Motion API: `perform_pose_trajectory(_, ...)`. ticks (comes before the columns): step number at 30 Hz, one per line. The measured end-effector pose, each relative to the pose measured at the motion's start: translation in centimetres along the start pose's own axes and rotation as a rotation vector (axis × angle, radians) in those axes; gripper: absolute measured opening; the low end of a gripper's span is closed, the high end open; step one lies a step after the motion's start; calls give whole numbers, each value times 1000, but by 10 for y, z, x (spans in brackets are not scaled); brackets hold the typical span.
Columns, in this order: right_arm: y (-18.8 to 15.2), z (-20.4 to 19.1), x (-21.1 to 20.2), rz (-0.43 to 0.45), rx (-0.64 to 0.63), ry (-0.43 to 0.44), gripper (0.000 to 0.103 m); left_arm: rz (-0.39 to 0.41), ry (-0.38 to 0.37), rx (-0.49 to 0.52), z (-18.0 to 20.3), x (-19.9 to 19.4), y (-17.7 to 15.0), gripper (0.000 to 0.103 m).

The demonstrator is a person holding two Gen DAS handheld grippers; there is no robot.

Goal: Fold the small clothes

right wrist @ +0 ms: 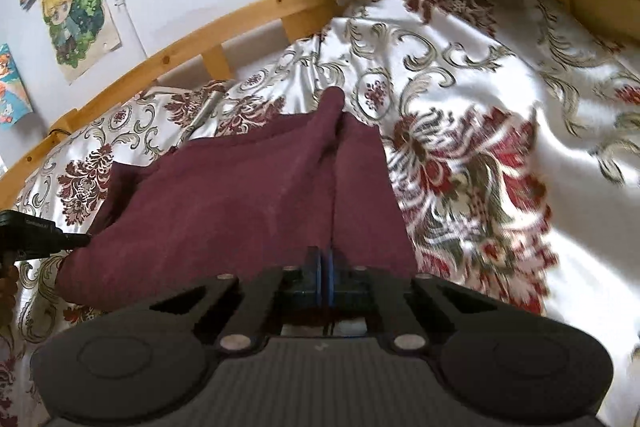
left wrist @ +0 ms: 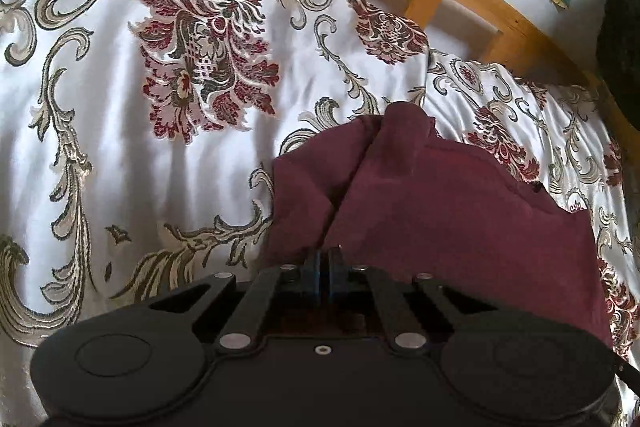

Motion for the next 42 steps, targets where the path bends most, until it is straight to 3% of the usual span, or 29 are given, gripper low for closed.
perform_pose_trajectory(4,-1,0,-5,9,33,8,3,13,7,6,3,-4,2,30)
perform_pose_trajectory(6,1,1,-6,26,44,21,4,59,15,68,13,-10,6,63)
perform_pose_trajectory(8,3,0,-6,34,38,29,10,106,26,140,25,-13,10,75)
perform_pose_trajectory(10,5,-2,-4,42,12,30,12,136,40,228,41,-12,13,75)
perform_pose_trajectory(12,7,-5,-2,51,-13,42,22,137,72,311,54,-2,15,75)
perform_pose_trajectory(14,10,-10,4,61,-37,68,41,133,136,393,63,10,16,75)
perform_pose_trajectory(15,11,-12,7,65,-49,77,41,136,159,423,66,15,17,70)
perform_pose_trajectory(16,13,-15,11,68,-69,83,42,141,179,447,68,20,18,62)
perform_pose_trajectory(18,14,-17,18,63,-93,88,43,148,190,450,69,26,23,25)
perform_pose_trajectory(19,14,-17,21,61,-93,94,43,158,185,420,67,27,27,18)
perform_pose_trajectory(20,13,-15,24,61,-79,100,39,169,180,384,64,27,31,8)
perform_pose_trajectory(21,12,-13,23,68,-60,100,31,182,174,350,60,27,35,5)
perform_pose_trajectory(22,13,-10,22,83,-43,93,7,200,164,314,55,25,38,4)
perform_pose_trajectory(25,15,-5,13,124,-6,67,4,221,140,226,43,22,44,3)
perform_pose_trajectory(28,12,-5,10,123,2,40,3,131,140,160,29,38,42,4)
perform_pose_trajectory(30,9,-3,9,122,23,28,3,90,158,144,25,47,39,10)
perform_pose_trajectory(37,4,-5,6,126,16,15,3,111,174,115,25,44,43,24)
perform_pose_trajectory(39,4,-4,7,127,37,26,4,120,177,102,23,37,45,53)
perform_pose_trajectory(41,5,-2,8,119,45,29,13,143,185,97,26,27,44,71)
perform_pose_trajectory(42,6,-2,8,120,41,26,15,160,176,102,29,22,43,75)
Point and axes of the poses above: each gripper's, at about its wrist camera, not at the fingertips, and x roughly the way its jaws point, z to its right, y to its top, the point moved 9 cm from there along x, roughly the way its jaws point, and after that the axes turned 8 degrees about y, right-handed, at the moved point
